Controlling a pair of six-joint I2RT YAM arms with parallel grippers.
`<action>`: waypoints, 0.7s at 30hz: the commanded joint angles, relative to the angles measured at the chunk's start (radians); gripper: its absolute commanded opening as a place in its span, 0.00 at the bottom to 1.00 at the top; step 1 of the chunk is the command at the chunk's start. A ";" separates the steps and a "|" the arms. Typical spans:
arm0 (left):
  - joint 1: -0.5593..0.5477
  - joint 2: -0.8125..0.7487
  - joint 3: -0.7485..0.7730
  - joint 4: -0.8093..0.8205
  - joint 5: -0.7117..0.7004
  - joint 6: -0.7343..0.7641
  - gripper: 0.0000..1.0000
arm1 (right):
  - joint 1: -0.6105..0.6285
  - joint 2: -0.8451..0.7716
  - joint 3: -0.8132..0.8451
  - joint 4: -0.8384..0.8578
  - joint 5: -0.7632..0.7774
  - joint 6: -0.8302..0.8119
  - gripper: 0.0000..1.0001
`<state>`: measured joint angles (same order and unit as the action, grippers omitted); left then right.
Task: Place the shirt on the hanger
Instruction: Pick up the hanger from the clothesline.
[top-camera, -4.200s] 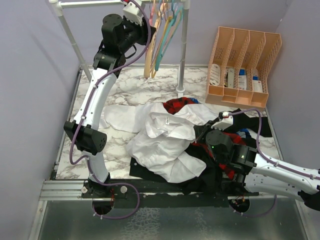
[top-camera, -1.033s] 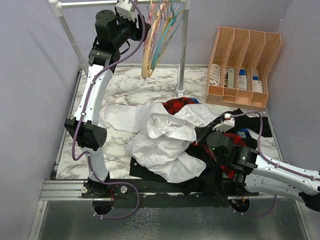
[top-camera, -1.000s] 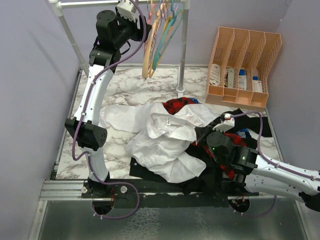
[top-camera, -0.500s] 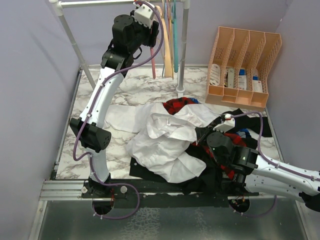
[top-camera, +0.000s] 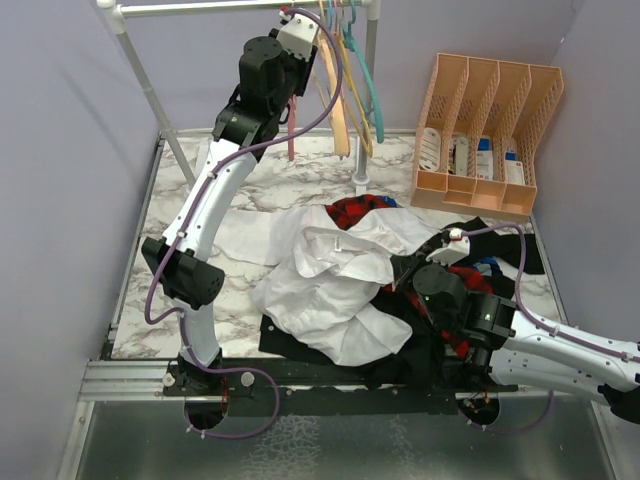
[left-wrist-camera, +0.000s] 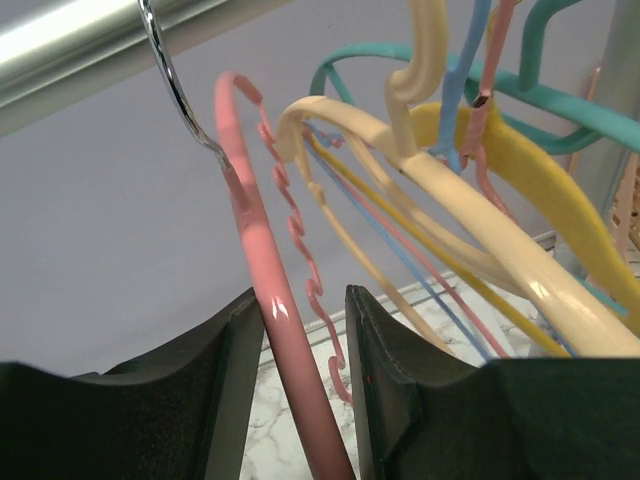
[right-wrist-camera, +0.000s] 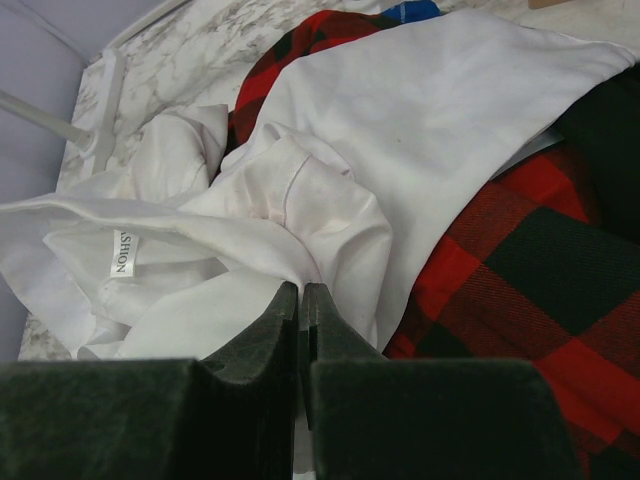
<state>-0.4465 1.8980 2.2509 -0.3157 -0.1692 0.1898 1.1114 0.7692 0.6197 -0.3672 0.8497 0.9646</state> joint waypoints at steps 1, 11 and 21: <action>-0.006 -0.052 -0.023 0.005 -0.079 0.031 0.38 | -0.002 -0.007 -0.008 -0.017 0.038 0.008 0.01; -0.011 -0.051 0.017 0.004 -0.098 0.046 0.00 | -0.003 0.001 -0.003 -0.005 0.034 -0.006 0.01; -0.012 -0.018 0.130 0.017 -0.118 0.093 0.00 | -0.003 -0.014 -0.005 -0.013 0.037 -0.007 0.01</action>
<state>-0.4534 1.8832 2.3177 -0.3492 -0.2512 0.2501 1.1114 0.7712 0.6197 -0.3668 0.8501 0.9634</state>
